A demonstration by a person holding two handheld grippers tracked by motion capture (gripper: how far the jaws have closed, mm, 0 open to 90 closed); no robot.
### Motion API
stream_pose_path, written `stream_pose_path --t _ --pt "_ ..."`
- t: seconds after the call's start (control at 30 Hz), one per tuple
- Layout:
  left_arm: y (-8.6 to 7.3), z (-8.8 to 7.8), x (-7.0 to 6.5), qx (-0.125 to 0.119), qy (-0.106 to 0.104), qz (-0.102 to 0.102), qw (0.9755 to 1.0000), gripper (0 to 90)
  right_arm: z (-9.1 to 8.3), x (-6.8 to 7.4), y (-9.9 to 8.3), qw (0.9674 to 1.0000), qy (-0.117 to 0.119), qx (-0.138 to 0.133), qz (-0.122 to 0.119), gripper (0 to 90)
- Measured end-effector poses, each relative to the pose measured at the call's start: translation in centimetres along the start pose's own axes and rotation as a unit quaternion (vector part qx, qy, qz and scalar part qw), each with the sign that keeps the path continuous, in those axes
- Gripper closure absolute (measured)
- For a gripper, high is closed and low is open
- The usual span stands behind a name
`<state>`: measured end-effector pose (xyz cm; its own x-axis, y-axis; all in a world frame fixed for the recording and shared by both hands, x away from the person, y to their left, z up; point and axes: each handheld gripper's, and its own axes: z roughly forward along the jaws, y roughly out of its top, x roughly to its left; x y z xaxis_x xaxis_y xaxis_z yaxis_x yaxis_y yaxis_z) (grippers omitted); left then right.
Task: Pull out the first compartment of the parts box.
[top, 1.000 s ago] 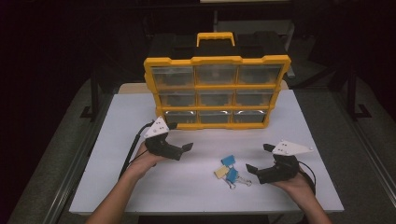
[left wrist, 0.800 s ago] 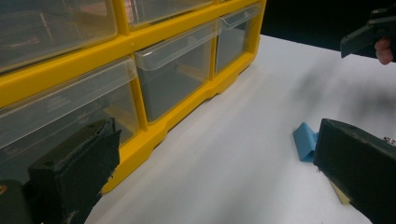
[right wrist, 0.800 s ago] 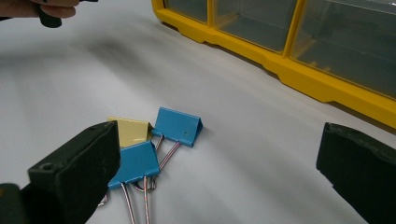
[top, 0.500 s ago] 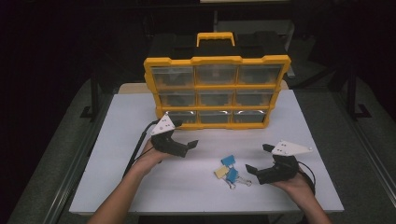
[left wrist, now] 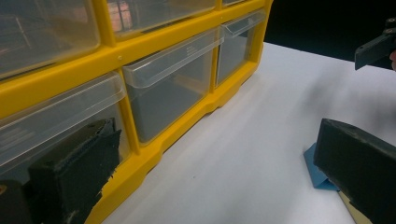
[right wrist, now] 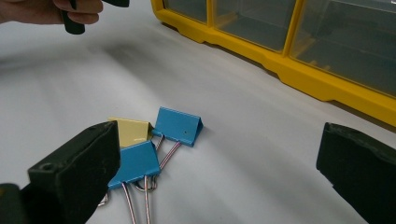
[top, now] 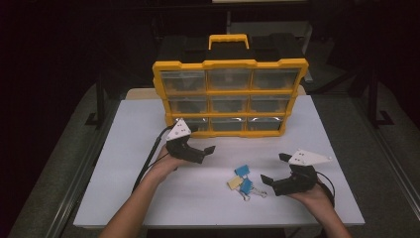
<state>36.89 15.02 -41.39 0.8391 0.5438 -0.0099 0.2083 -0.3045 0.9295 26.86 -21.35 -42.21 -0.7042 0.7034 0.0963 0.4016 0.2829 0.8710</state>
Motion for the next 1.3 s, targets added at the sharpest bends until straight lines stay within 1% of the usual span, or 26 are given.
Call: stream_pose_path --t 0.03,0.07,0.17,0.27,0.4,0.63,0.73,0.77,0.8,0.83,0.87,0.93,0.97,1.0,1.03,1.07,1.1,1.13,1.17,1.23,1.27,1.3 --pt "0.0 0.0 0.0 -0.001 0.000 -0.001 1.0000 0.2 0.0 0.0 0.0 1.0000 0.000 -0.001 -0.002 0.0" --pt "0.0 0.0 0.0 -0.001 0.000 0.004 1.0000 0.2 -0.1 0.0 0.0 1.0000 0.000 -0.001 -0.002 0.0" --pt "0.0 -0.1 0.0 0.000 0.003 0.009 1.0000 0.2 -0.1 0.0 0.0 1.0000 0.000 -0.001 -0.002 0.0" --pt "-0.1 0.0 0.0 0.005 0.012 0.024 0.9996 0.3 -0.1 0.0 -0.1 1.0000 0.002 -0.002 -0.001 0.0" --pt "0.0 -0.1 0.0 0.002 0.016 0.041 0.9991 0.2 -0.1 0.1 -0.1 1.0000 0.003 0.000 -0.001 0.0" --pt "0.1 -0.3 -0.1 -0.001 0.025 0.073 0.9970 0.2 0.1 0.1 -0.2 1.0000 0.006 0.001 -0.001 0.0" --pt "0.1 -0.2 -0.3 0.004 0.034 0.096 0.9948 0.2 0.0 0.1 -0.2 1.0000 0.006 0.002 -0.002 0.0" --pt "0.1 -0.2 -0.3 0.005 0.034 0.101 0.9942 0.2 0.0 0.1 -0.2 1.0000 0.006 0.002 -0.002 0.0" --pt "0.1 -0.2 -0.3 0.005 0.034 0.101 0.9942 0.2 0.0 0.1 -0.2 1.0000 0.006 0.002 -0.002 0.0" --pt "0.1 -0.2 -0.4 0.005 0.036 0.108 0.9935 0.2 0.1 0.1 -0.2 1.0000 0.006 0.002 -0.002 0.0" --pt "0.0 -0.1 -0.6 0.005 0.041 0.119 0.9920 0.2 0.1 0.1 -0.2 1.0000 0.006 0.003 -0.002 0.0" --pt "0.0 0.0 -0.8 0.003 0.046 0.131 0.9903 0.2 0.1 0.1 -0.2 1.0000 0.008 0.004 -0.001 0.0" --pt "0.0 0.0 -0.9 0.002 0.047 0.136 0.9896 0.2 0.1 0.1 -0.2 1.0000 0.008 0.005 -0.001 0.0" --pt "0.0 0.0 -0.9 0.002 0.047 0.136 0.9896 0.2 0.1 0.1 -0.2 1.0000 0.008 0.005 -0.002 0.0" --pt "0.1 0.0 -1.0 0.004 0.048 0.143 0.9886 0.2 0.1 0.1 -0.2 1.0000 0.008 0.005 -0.002 0.0" --pt "0.1 0.0 -1.0 0.004 0.050 0.146 0.9880 0.2 0.1 0.1 -0.2 1.0000 0.007 0.005 -0.001 0.0" --pt "0.1 0.0 -1.1 0.006 0.051 0.155 0.9865 0.2 0.1 0.1 -0.2 1.0000 0.007 0.004 -0.001 0.0" --pt "0.1 0.0 -1.1 0.006 0.051 0.155 0.9865 0.2 0.1 0.1 -0.2 1.0000 0.007 0.004 -0.001 0.0" --pt "0.1 0.1 -1.2 0.007 0.052 0.159 0.9859 0.2 0.1 0.1 -0.2 1.0000 0.007 0.005 -0.002 0.0" --pt "0.1 0.1 -1.3 0.008 0.052 0.167 0.9846 0.2 0.1 0.1 -0.2 1.0000 0.007 0.006 -0.004 0.0" --pt "0.2 0.1 -1.4 0.009 0.054 0.174 0.9831 0.2 0.1 0.1 -0.2 1.0000 0.007 0.006 -0.004 0.0" --pt "0.2 0.1 -1.5 0.009 0.055 0.175 0.9829 0.2 0.1 0.1 -0.2 1.0000 0.007 0.005 -0.003 0.0"
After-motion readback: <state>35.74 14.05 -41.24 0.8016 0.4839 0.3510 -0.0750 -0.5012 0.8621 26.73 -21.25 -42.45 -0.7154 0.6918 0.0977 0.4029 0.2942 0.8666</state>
